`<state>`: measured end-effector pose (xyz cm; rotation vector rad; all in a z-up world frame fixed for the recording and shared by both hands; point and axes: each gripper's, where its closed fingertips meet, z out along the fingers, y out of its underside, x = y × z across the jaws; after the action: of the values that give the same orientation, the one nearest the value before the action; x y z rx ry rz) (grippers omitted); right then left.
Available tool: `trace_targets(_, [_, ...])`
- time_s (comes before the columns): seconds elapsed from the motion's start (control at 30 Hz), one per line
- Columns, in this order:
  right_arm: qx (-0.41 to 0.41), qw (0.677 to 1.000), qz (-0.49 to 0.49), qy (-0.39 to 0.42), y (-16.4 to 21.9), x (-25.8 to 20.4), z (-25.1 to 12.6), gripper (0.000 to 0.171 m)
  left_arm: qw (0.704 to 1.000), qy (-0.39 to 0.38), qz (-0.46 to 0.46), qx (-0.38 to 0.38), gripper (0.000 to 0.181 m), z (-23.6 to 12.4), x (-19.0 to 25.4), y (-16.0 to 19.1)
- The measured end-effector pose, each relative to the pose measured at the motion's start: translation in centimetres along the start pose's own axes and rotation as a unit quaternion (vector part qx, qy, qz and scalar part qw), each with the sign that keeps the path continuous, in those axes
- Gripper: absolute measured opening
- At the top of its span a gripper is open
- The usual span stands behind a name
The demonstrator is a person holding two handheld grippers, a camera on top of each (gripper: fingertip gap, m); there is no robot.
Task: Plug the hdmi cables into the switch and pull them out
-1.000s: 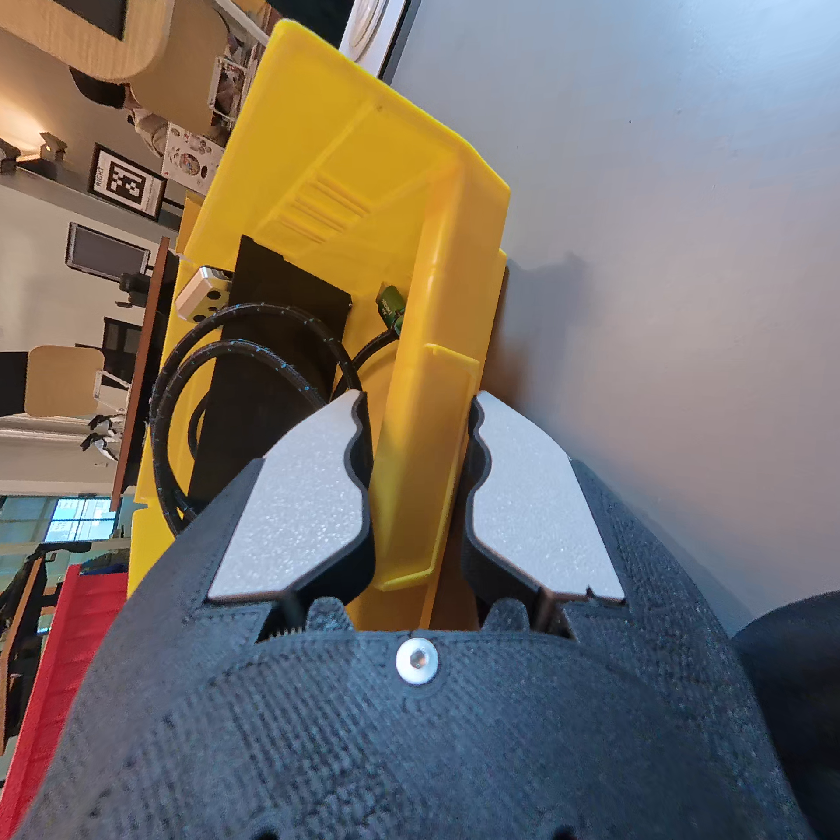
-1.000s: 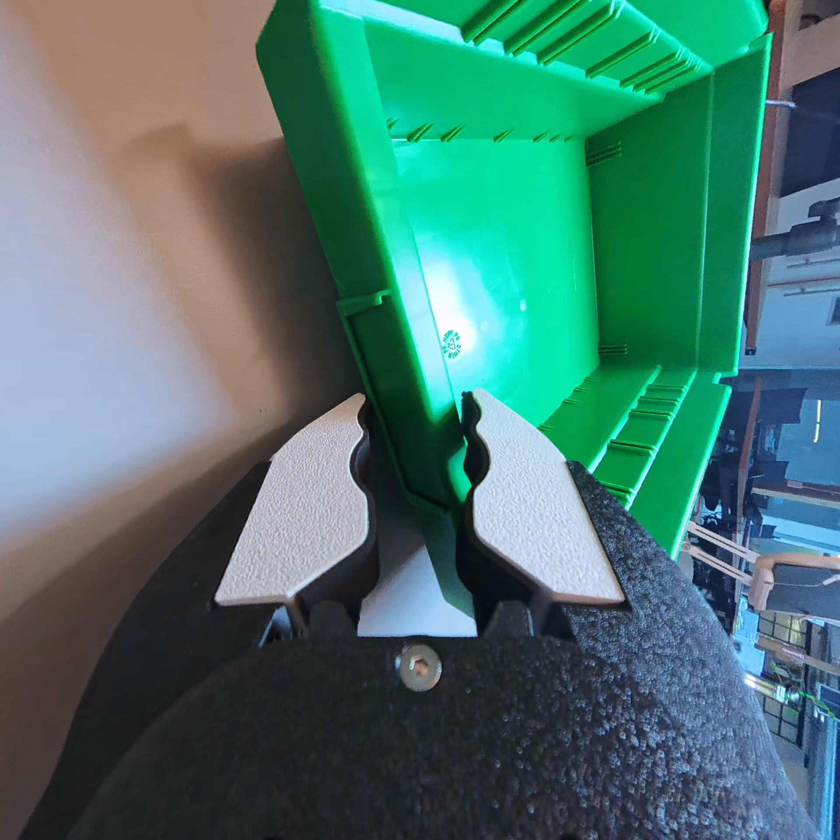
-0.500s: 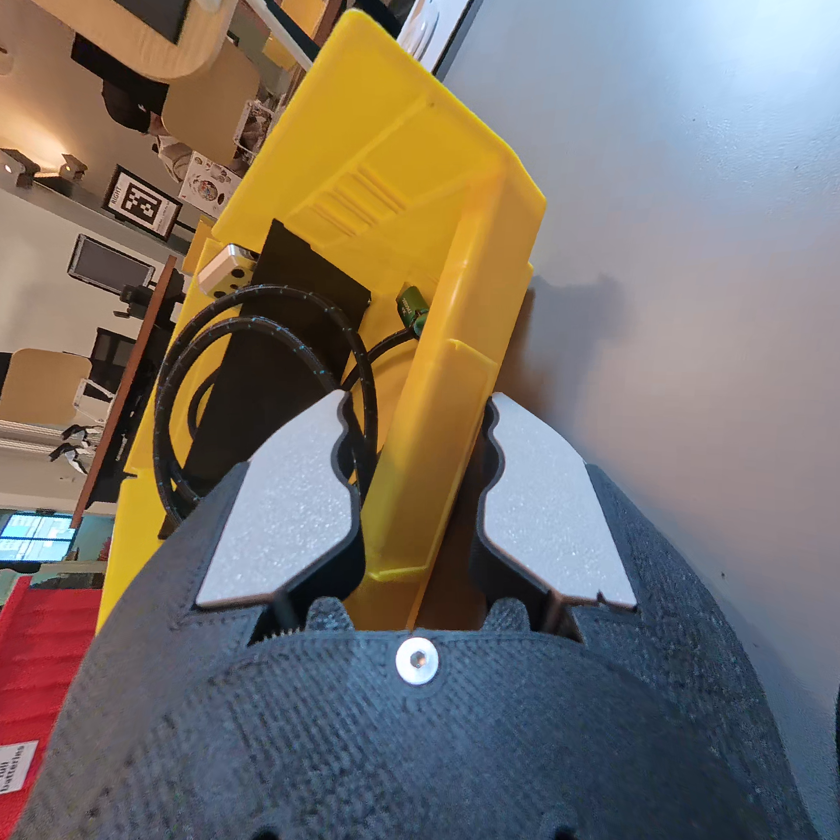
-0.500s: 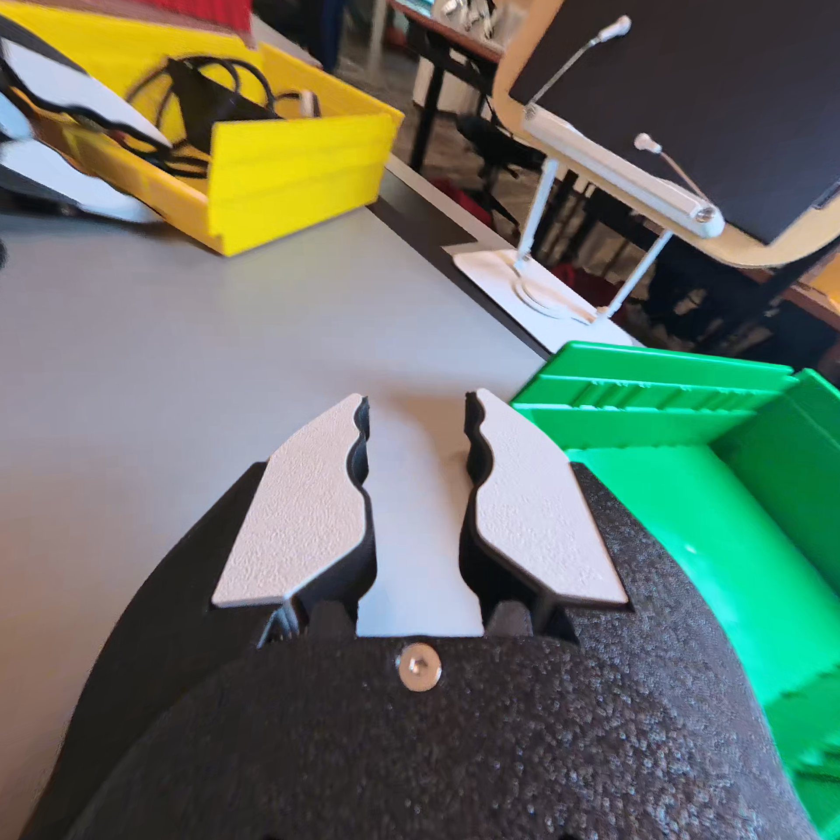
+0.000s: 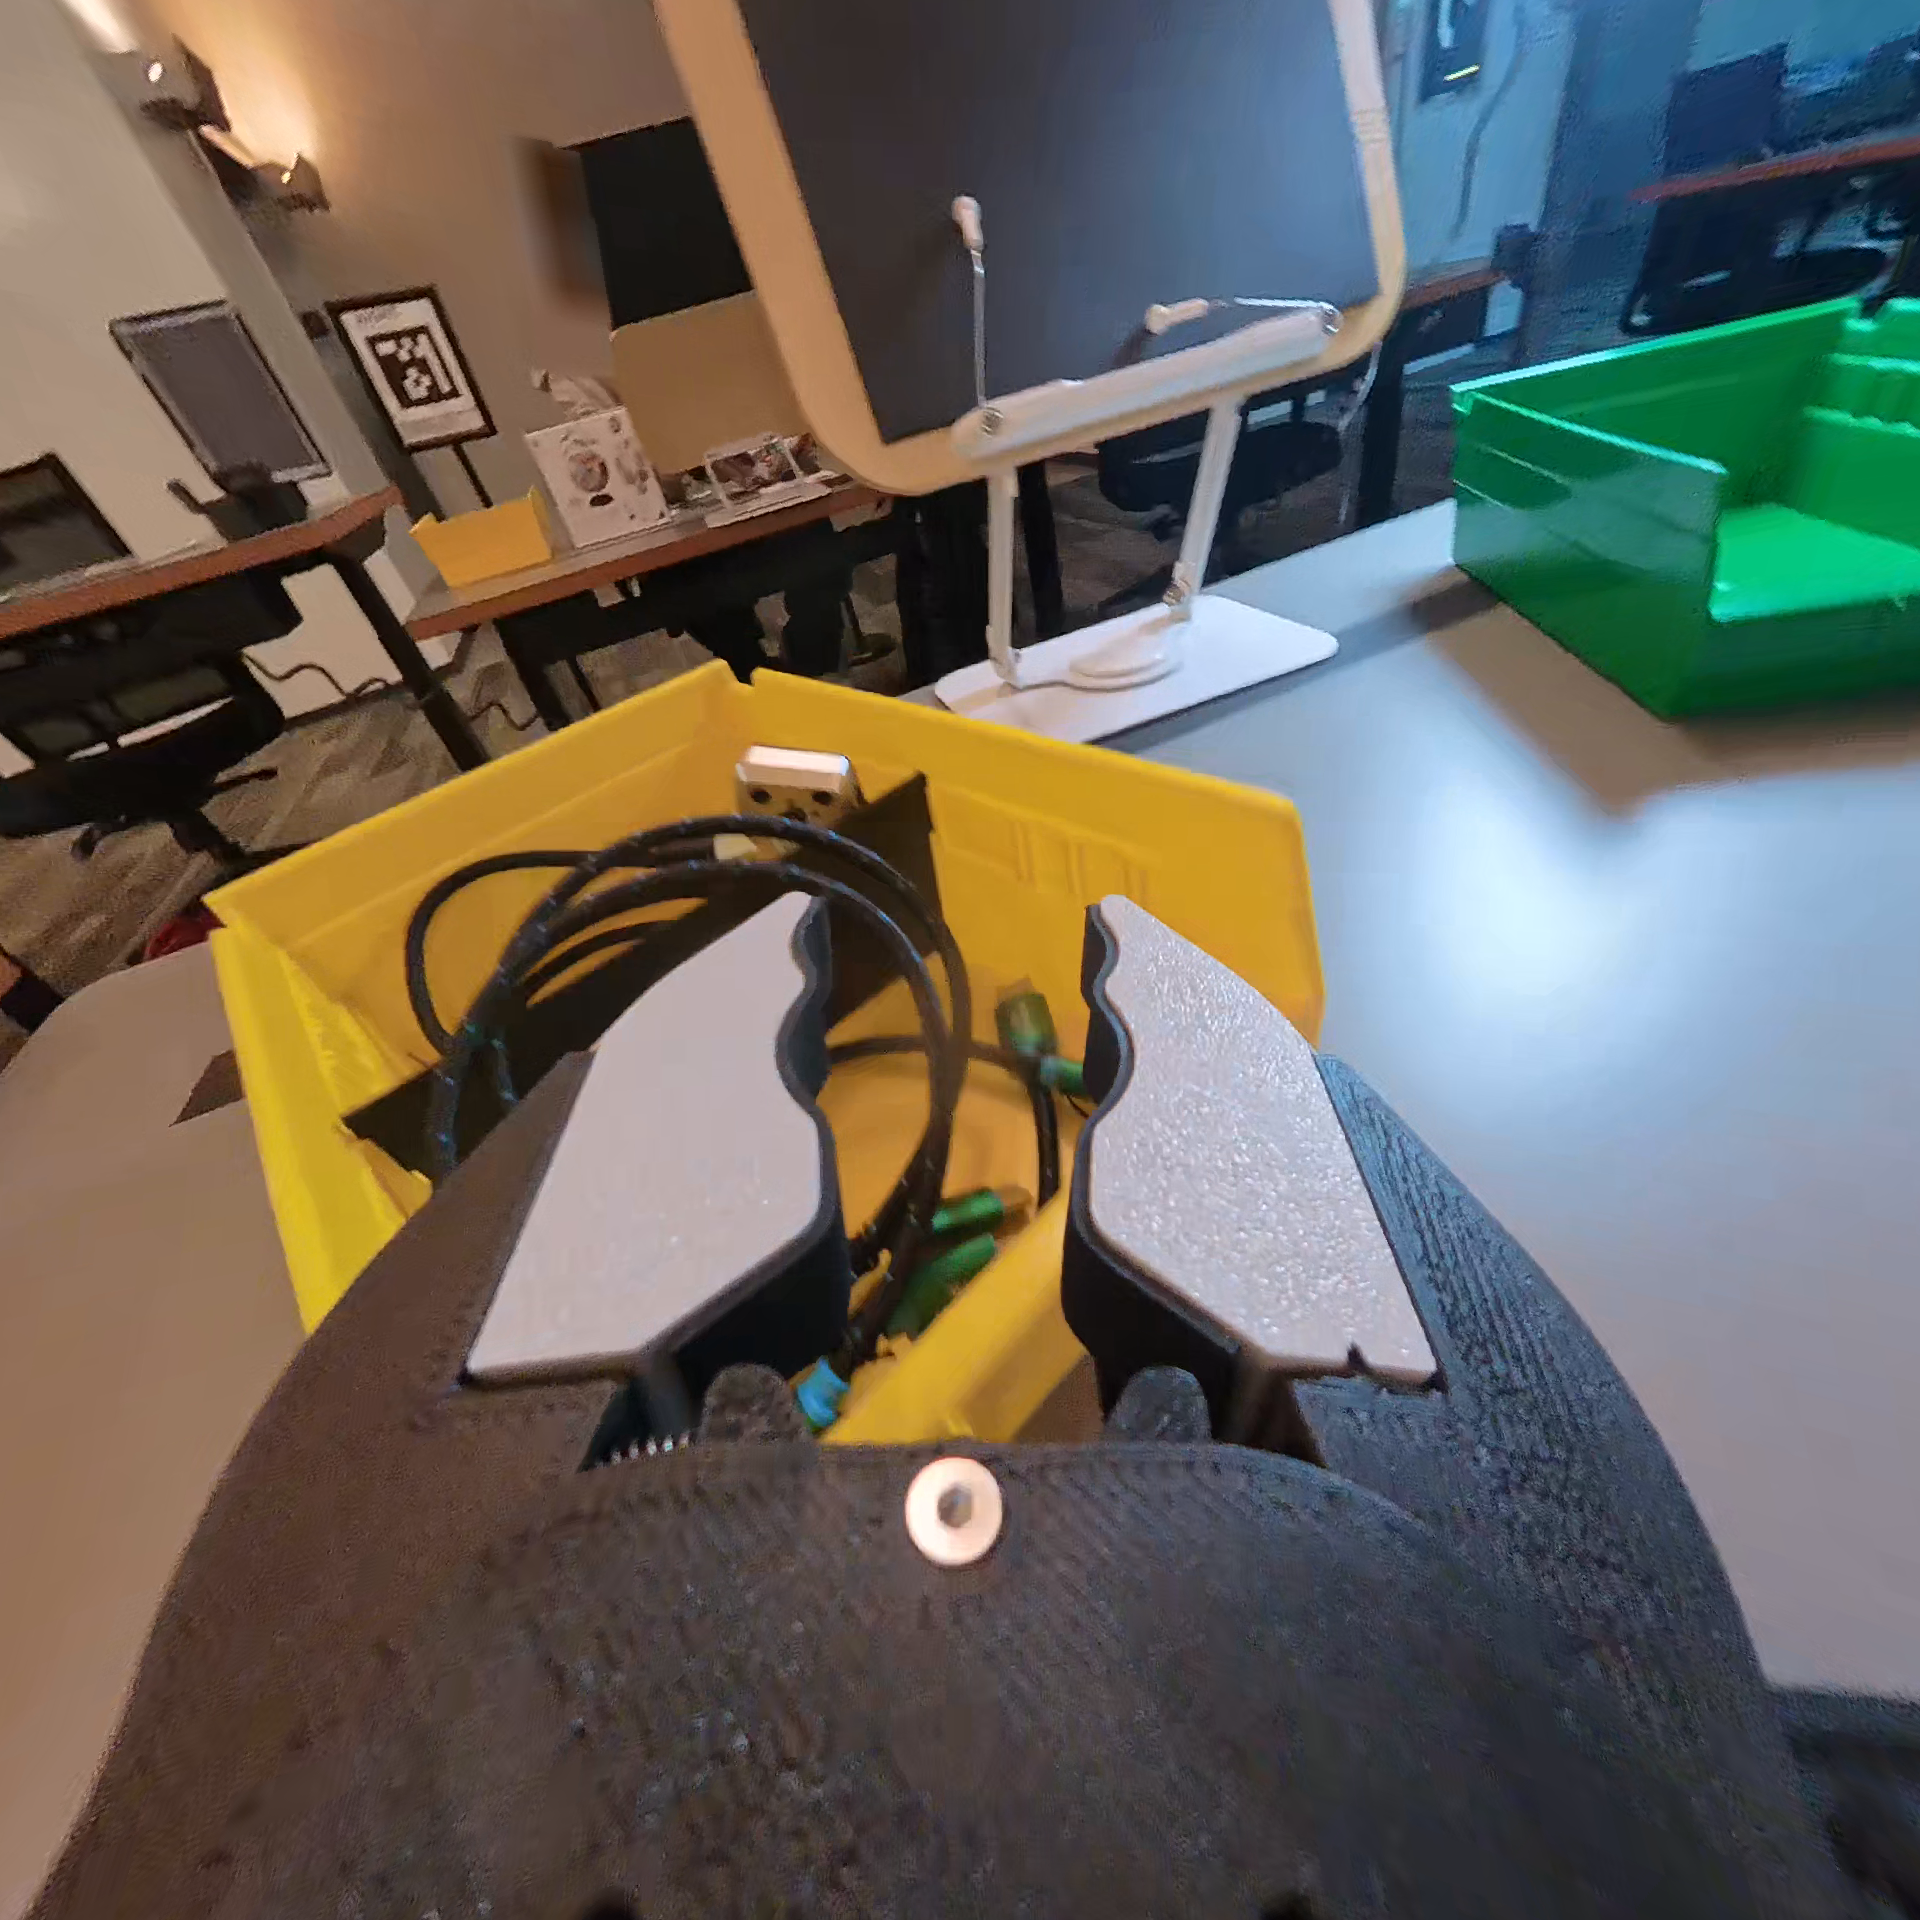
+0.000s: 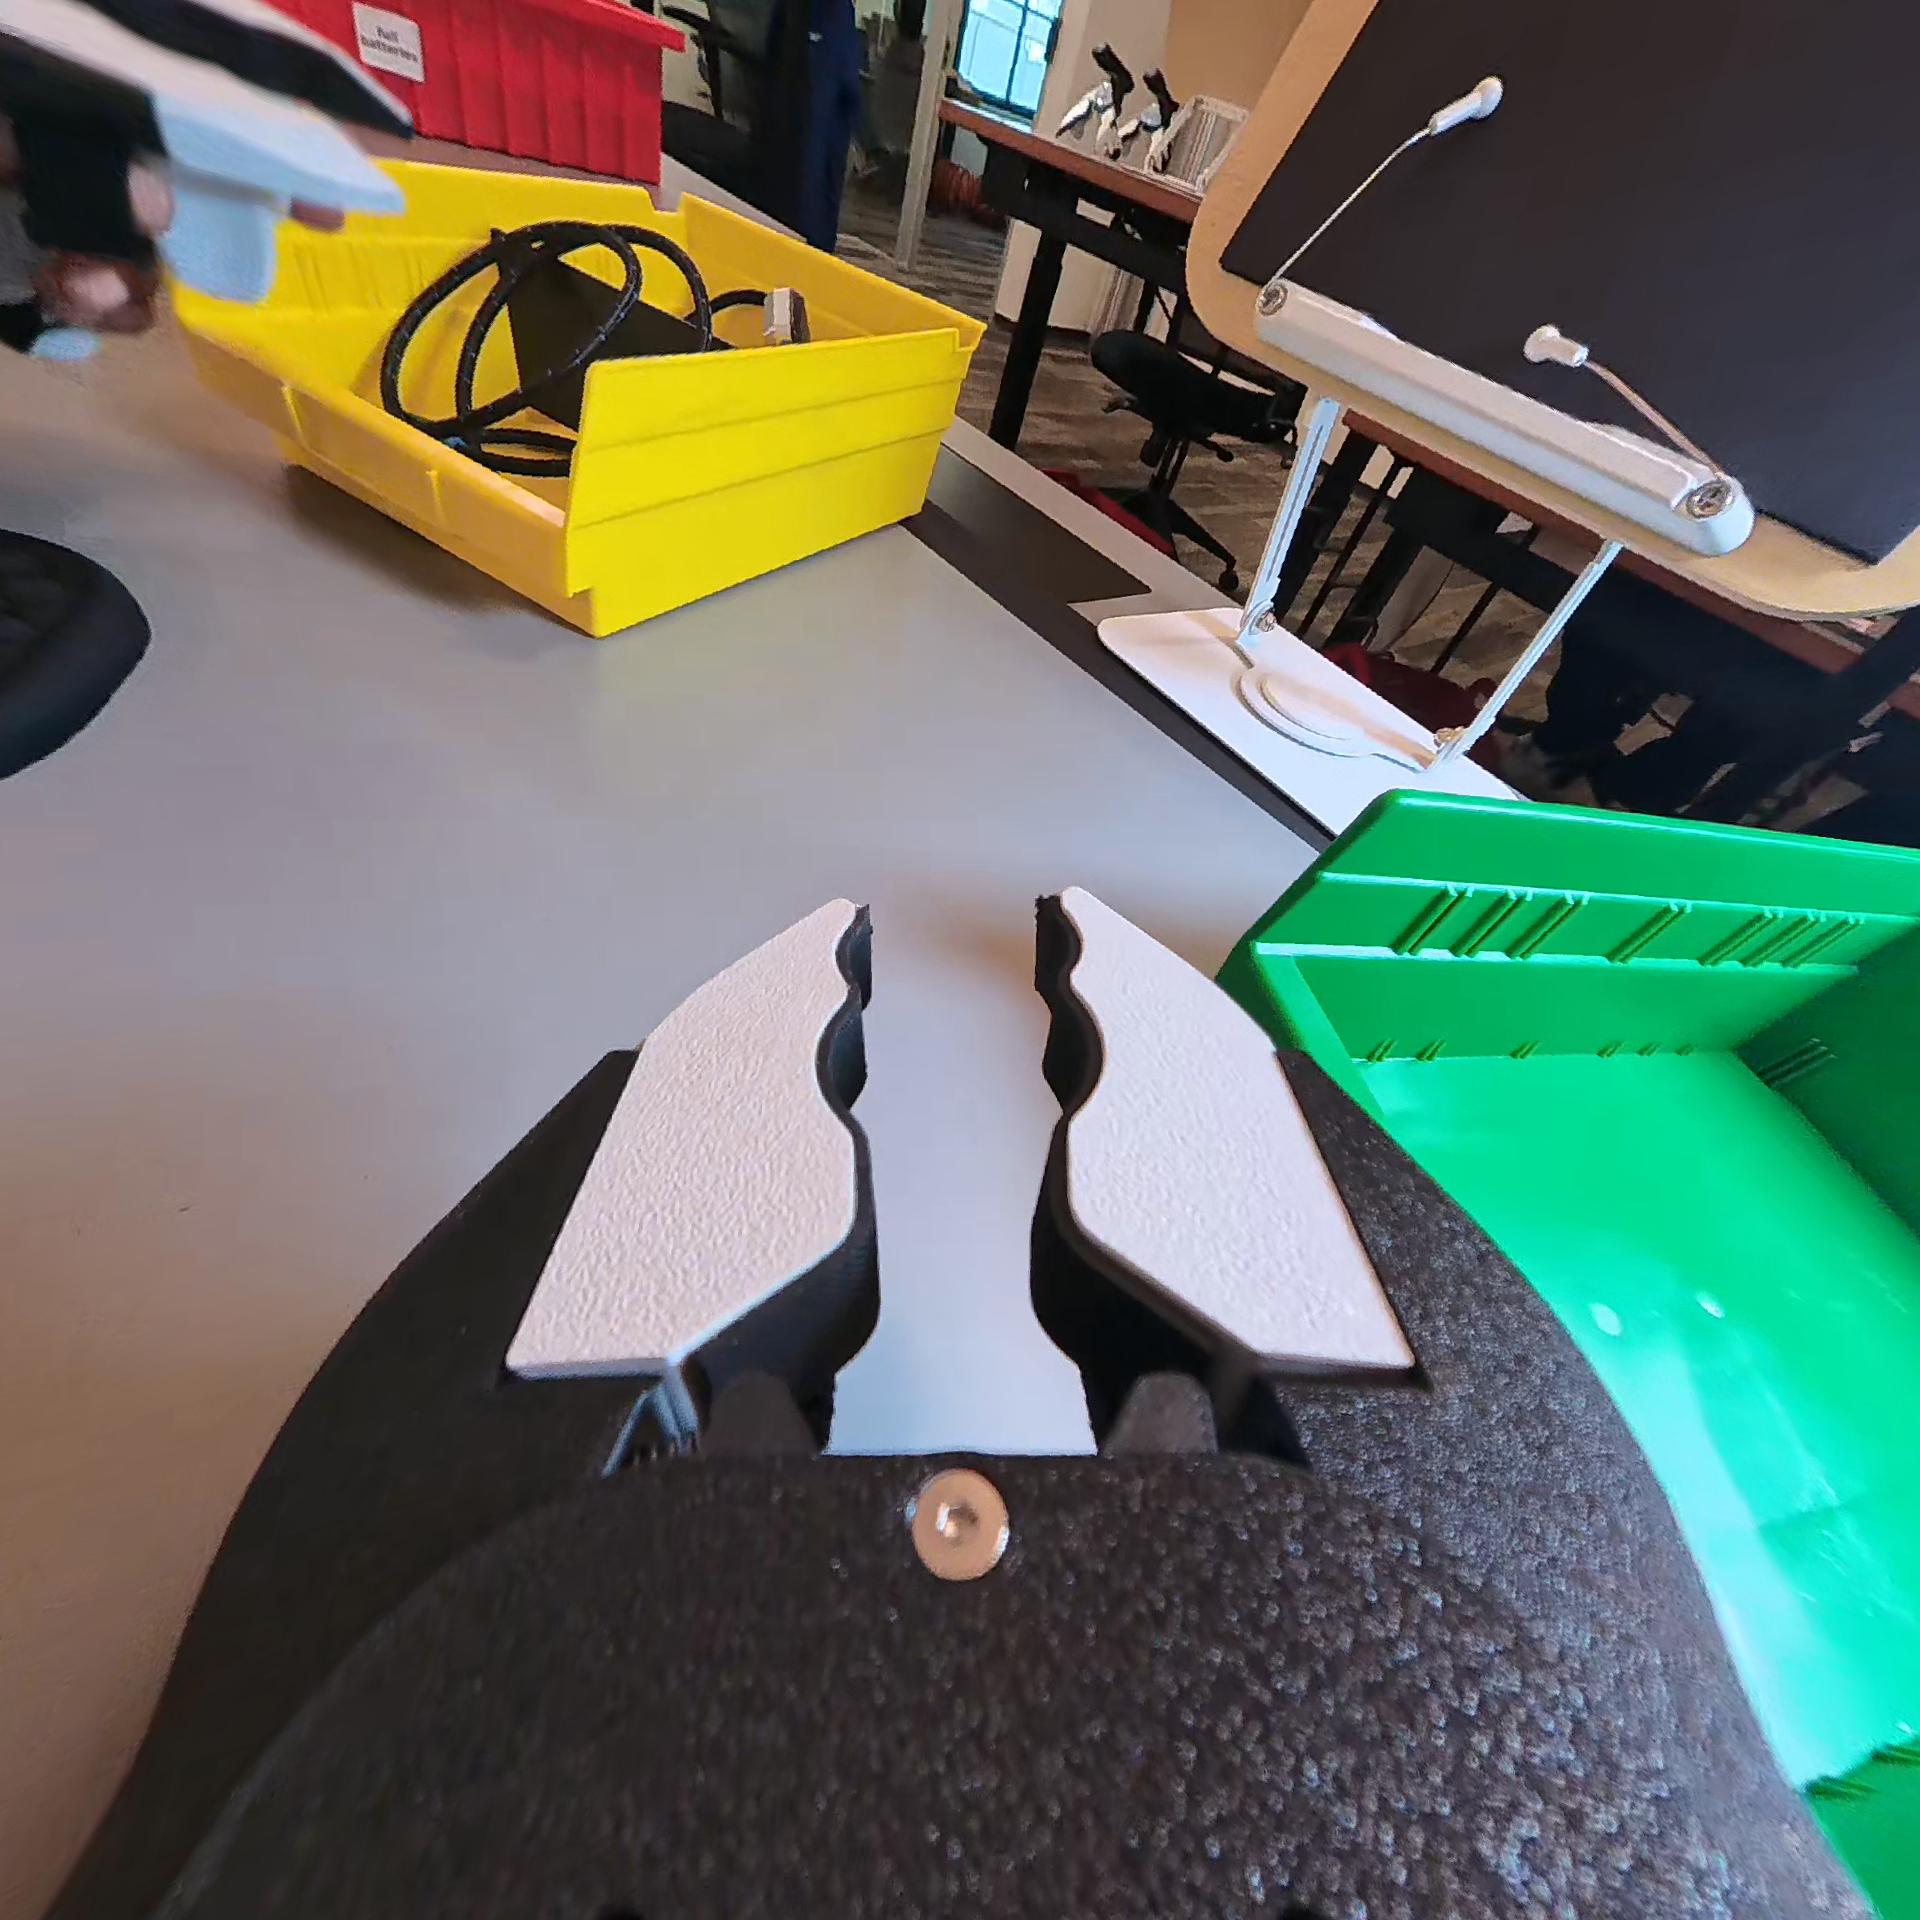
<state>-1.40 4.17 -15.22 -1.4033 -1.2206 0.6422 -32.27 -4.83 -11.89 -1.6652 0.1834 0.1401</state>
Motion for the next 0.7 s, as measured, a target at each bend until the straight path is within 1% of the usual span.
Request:
trace_targets(0.07, [-0.007, 1.000, 0.002, 0.002, 0.4, 0.1, 0.1, 0.030, 1.000, -0.004, -0.009, -0.017, 0.046, 1.2, -1.1, -1.5])
trace_targets(0.17, [-0.006, 1.000, 0.007, 0.005, 0.4, 0.4, -0.1, 0.029, 0.998, -0.007, -0.021, -0.063, 0.046, 4.1, -3.3, -2.8])
trace_targets(0.3, [-0.006, 1.000, 0.015, 0.007, 0.5, 0.7, -0.2, 0.028, 0.986, 0.016, -0.085, -0.141, 0.046, 8.8, -5.6, -3.1])
trace_targets(0.37, [-0.010, 1.000, 0.022, 0.001, 0.6, 0.6, -0.1, 0.027, 0.970, 0.037, -0.120, -0.206, 0.048, 10.9, -6.0, -2.2])
trace_targets(0.43, [-0.016, 1.000, 0.024, -0.005, 0.8, 0.4, 0.0, 0.026, 0.950, 0.053, -0.178, -0.252, 0.049, 12.7, -6.1, -1.5])
trace_targets(0.5, [-0.022, 1.000, 0.017, -0.006, 0.9, 0.3, 0.0, 0.025, 0.926, 0.049, -0.216, -0.305, 0.051, 14.0, -6.2, -0.1])
trace_targets(0.6, [-0.029, 1.000, 0.001, -0.008, 1.0, 0.1, 0.0, 0.023, 0.905, 0.017, -0.204, -0.373, 0.050, 14.8, -6.7, 2.2])
trace_targets(0.7, [-0.033, 0.999, -0.011, -0.015, 1.0, -0.4, 0.0, 0.022, 0.891, 0.006, -0.158, -0.425, 0.049, 14.7, -6.4, 3.2])
